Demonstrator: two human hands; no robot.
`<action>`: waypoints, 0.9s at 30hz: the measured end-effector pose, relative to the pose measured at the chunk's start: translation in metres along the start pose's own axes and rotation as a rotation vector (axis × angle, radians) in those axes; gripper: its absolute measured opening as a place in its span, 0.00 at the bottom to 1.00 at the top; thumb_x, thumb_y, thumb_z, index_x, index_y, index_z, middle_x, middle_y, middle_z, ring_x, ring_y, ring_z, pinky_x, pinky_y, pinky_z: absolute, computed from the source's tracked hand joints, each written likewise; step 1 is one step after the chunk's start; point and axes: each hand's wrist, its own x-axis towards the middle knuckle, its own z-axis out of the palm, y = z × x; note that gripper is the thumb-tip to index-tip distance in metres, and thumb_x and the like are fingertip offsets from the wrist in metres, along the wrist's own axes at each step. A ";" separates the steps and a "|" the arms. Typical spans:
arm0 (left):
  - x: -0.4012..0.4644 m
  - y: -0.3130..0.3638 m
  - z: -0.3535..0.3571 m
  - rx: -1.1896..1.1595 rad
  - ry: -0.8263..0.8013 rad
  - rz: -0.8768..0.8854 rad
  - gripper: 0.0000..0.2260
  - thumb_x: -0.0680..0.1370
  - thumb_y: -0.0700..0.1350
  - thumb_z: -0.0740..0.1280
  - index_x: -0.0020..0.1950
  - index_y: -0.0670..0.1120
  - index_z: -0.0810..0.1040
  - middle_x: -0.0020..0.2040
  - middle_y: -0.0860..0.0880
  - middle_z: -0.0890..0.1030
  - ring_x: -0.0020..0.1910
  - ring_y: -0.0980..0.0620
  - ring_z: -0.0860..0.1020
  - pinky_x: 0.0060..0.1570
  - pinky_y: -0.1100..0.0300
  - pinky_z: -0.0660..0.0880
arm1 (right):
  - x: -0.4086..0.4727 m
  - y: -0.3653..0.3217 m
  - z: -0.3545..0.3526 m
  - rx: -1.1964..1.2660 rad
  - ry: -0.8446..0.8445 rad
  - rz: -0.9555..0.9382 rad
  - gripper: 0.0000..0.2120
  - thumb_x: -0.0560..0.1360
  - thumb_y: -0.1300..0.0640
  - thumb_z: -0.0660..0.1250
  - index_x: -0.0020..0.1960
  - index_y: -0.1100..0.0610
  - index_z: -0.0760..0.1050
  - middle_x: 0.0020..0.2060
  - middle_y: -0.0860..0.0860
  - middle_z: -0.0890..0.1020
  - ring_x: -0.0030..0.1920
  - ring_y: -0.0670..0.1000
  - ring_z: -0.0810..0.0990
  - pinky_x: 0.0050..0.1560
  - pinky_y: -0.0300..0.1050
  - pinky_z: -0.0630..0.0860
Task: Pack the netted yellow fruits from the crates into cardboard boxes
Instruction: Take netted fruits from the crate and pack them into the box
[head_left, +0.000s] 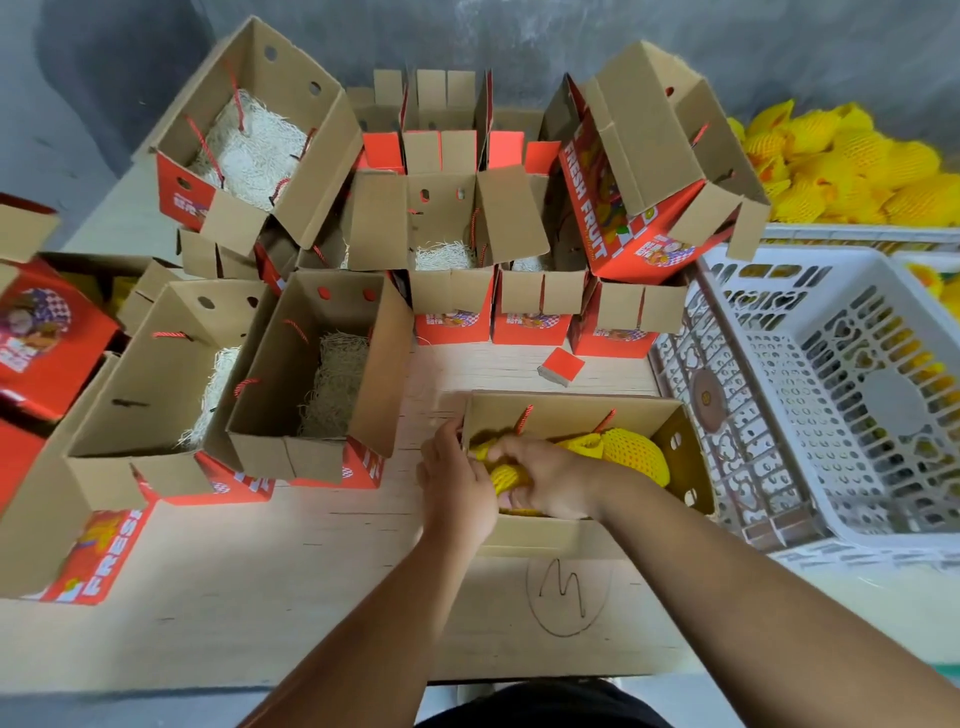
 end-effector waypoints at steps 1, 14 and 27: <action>-0.003 0.003 -0.003 0.101 0.050 0.077 0.23 0.80 0.37 0.62 0.76 0.45 0.69 0.70 0.41 0.71 0.68 0.39 0.69 0.65 0.48 0.65 | 0.000 0.001 -0.005 0.089 0.020 0.000 0.23 0.75 0.55 0.76 0.66 0.52 0.71 0.57 0.51 0.76 0.54 0.50 0.75 0.63 0.48 0.75; 0.002 0.015 -0.013 0.634 -0.027 0.727 0.09 0.72 0.56 0.77 0.43 0.51 0.86 0.36 0.52 0.81 0.33 0.45 0.77 0.45 0.54 0.73 | 0.008 0.022 -0.003 0.293 0.226 0.280 0.14 0.77 0.67 0.58 0.53 0.54 0.78 0.41 0.53 0.80 0.39 0.52 0.76 0.36 0.41 0.71; 0.021 0.041 0.016 0.967 -0.626 0.291 0.14 0.79 0.42 0.65 0.63 0.50 0.80 0.61 0.49 0.84 0.62 0.45 0.81 0.65 0.49 0.71 | 0.017 0.022 0.008 0.257 0.265 0.203 0.10 0.79 0.63 0.62 0.51 0.55 0.82 0.45 0.53 0.86 0.45 0.50 0.78 0.48 0.42 0.73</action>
